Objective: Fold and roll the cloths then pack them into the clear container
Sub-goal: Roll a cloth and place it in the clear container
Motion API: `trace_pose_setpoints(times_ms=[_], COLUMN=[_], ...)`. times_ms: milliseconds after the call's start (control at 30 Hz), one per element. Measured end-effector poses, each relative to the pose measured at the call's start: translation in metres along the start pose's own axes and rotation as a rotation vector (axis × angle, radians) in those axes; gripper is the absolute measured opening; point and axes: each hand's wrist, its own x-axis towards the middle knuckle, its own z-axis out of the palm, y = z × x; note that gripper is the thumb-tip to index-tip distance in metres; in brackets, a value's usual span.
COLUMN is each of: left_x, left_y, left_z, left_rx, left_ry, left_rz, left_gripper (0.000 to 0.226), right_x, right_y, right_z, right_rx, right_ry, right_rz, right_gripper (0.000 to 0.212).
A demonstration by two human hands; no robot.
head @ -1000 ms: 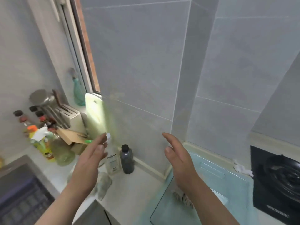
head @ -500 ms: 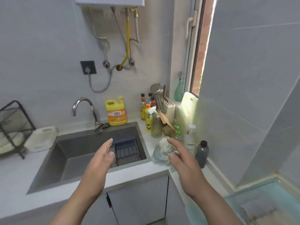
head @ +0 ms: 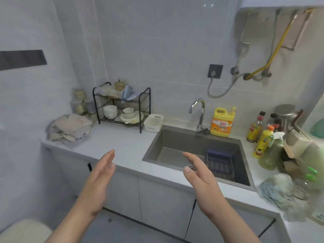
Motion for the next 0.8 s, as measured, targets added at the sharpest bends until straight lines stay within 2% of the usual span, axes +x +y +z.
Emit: trace_pose_setpoints(times_ms=[100,167,367,600,733,800], left_x=[-0.009,-0.015,-0.012,0.025,0.062,0.088], left_y=[-0.004,-0.005,-0.002,-0.007,-0.019,-0.025], left_z=[-0.063,-0.102,-0.184,-0.234,-0.251,-0.255], left_rx=[0.000,0.006,0.009,0.006,0.040,0.055], left_ry=[0.085,0.132,0.218,0.272,0.315,0.336], left_rz=[0.004,0.003,0.038,0.058,0.043,0.030], left_gripper=[0.063,0.068,0.059,0.060,0.071,0.067], right_x=[0.005,0.006,0.019,0.062,0.111,0.143], right_y=[-0.017,-0.029,-0.060,-0.062,-0.052,-0.045], right_z=[0.056,0.091,0.166,0.227,0.259,0.276], right_rx=[-0.007,-0.005,-0.030,0.001,0.023,0.030], right_ry=[-0.075,-0.117,-0.194,-0.253,-0.283,-0.312], right_rz=[-0.023,-0.028,-0.108,-0.099,-0.065,-0.066], right_gripper=[0.045,0.037,0.036,0.037,0.037,0.038])
